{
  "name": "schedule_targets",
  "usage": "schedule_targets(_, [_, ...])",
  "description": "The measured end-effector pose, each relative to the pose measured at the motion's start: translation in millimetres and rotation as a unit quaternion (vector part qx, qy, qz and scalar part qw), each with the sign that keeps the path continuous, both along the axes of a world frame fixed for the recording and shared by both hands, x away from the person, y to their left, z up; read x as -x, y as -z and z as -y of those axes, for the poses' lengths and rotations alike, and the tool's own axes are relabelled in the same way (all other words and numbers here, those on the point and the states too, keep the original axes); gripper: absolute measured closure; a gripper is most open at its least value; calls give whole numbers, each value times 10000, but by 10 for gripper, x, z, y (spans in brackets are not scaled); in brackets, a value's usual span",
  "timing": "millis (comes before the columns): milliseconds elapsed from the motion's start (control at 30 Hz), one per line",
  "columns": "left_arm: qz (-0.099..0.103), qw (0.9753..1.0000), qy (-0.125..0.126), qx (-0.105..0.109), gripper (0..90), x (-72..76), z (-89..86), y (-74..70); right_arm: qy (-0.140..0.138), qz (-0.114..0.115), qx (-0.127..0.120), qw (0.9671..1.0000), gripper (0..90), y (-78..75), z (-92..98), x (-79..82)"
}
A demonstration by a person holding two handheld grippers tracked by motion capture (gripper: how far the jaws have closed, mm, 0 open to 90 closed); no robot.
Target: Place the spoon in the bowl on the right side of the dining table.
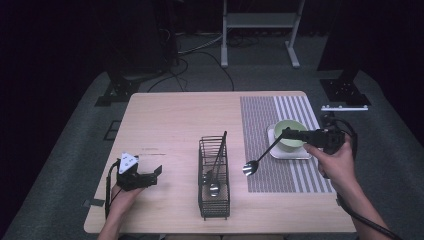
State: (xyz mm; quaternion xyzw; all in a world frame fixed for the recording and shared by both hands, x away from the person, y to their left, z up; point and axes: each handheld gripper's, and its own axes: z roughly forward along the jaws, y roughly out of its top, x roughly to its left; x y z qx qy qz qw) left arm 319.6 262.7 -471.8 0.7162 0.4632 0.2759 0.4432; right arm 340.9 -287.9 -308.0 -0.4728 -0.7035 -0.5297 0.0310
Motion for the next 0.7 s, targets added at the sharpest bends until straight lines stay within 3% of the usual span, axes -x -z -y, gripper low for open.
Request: schedule_targets(700, [18, 10000, -5, 11, 0, 1, -2, 0, 359, -124, 97, 9992, 886, 153, 121, -143])
